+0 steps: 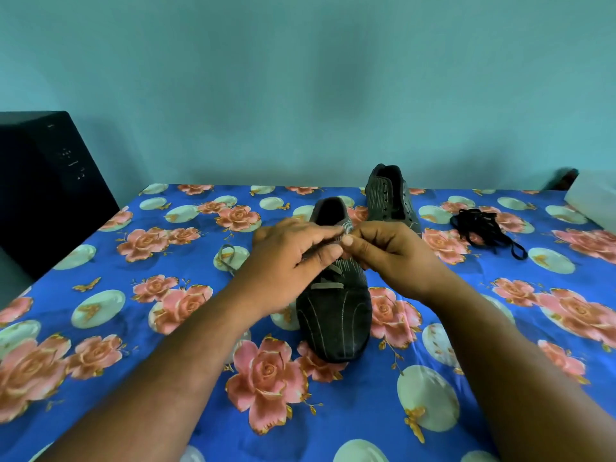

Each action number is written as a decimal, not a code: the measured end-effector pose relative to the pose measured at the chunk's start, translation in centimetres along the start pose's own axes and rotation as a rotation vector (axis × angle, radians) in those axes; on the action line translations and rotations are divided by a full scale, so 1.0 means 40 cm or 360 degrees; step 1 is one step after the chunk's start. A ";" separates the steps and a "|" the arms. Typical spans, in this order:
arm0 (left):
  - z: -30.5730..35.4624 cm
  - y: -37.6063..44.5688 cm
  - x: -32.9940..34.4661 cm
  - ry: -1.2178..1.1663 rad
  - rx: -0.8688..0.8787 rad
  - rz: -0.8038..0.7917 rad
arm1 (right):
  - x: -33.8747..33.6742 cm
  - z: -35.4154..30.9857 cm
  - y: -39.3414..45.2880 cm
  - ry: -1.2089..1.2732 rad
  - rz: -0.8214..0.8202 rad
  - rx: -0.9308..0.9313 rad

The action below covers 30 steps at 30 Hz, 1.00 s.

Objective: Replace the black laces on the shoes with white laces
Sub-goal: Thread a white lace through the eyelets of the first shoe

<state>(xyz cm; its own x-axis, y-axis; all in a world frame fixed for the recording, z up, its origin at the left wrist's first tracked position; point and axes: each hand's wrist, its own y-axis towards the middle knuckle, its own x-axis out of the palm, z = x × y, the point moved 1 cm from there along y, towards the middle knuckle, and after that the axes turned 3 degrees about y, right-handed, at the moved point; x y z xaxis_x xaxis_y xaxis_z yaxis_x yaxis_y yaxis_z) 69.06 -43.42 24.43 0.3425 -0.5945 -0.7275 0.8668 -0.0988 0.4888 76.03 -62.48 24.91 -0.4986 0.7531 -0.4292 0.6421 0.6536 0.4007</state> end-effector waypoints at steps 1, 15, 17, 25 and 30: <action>0.011 0.007 0.003 0.0010 -0.0004 -0.0023 | 0.002 -0.001 0.000 -0.0008 -0.0004 -0.0009; -0.016 0.002 0.028 -0.0359 -0.0160 0.0123 | -0.006 0.022 -0.003 -0.0102 0.0094 0.0072; -0.015 0.001 0.042 -0.0361 -0.0087 0.0090 | 0.003 0.023 -0.004 -0.0077 0.0040 0.0060; -0.039 0.001 0.056 -0.0559 -0.0210 0.0246 | 0.007 0.026 0.004 0.0055 0.0124 0.0120; -0.039 0.002 0.064 -0.0399 -0.0178 0.0262 | 0.022 0.053 0.006 -0.0022 0.0119 0.0035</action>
<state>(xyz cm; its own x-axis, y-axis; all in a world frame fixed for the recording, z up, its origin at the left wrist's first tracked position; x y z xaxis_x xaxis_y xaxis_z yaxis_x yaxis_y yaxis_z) 70.58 -43.73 21.85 0.3937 -0.7747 -0.4948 0.8463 0.0954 0.5241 76.96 -61.82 22.90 -0.4407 0.7986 -0.4099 0.6899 0.5935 0.4145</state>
